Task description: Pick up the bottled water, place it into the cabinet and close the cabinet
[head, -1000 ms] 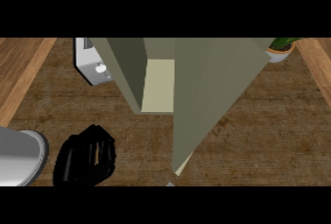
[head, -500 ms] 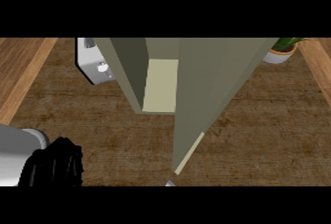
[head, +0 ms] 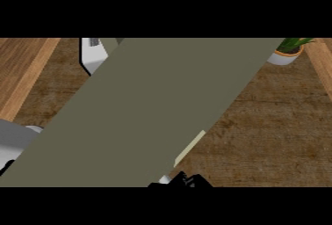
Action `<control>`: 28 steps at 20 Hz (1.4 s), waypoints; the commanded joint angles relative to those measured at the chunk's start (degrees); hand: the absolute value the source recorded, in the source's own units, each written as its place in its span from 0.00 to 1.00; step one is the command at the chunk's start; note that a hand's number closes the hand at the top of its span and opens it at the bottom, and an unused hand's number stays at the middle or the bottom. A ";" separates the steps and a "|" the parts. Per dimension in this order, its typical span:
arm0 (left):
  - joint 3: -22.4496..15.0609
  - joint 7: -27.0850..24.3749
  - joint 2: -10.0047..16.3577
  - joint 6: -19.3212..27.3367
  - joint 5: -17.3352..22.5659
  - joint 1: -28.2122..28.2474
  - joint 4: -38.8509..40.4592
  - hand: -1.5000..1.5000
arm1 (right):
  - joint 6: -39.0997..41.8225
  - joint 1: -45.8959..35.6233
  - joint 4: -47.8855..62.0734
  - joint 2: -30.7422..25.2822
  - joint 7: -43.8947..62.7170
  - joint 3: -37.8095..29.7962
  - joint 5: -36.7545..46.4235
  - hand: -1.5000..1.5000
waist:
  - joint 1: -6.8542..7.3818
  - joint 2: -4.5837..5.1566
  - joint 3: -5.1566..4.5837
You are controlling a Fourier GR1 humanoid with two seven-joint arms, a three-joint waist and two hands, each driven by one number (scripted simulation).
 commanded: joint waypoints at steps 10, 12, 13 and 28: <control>6.20 -0.22 3.39 -5.92 2.98 5.53 -2.22 1.00 | 9.33 -19.72 37.73 8.22 -12.24 -26.69 -24.88 1.00 | -0.65 0.35 0.23; 6.45 -3.01 2.63 -8.56 2.50 7.71 -0.44 1.00 | 12.94 -20.87 44.14 7.35 -15.63 -29.71 -26.26 1.00 | -0.72 0.32 0.19; 7.44 -2.31 3.48 -10.13 3.51 8.28 -1.24 1.00 | 13.50 -23.82 46.92 8.62 -15.82 -30.68 -25.98 1.00 | -0.94 0.18 0.18; 7.90 -0.94 2.43 -10.29 2.27 5.27 0.04 1.00 | 26.47 -27.82 69.09 1.51 -31.37 -38.56 -27.50 1.00 | -0.40 1.13 0.13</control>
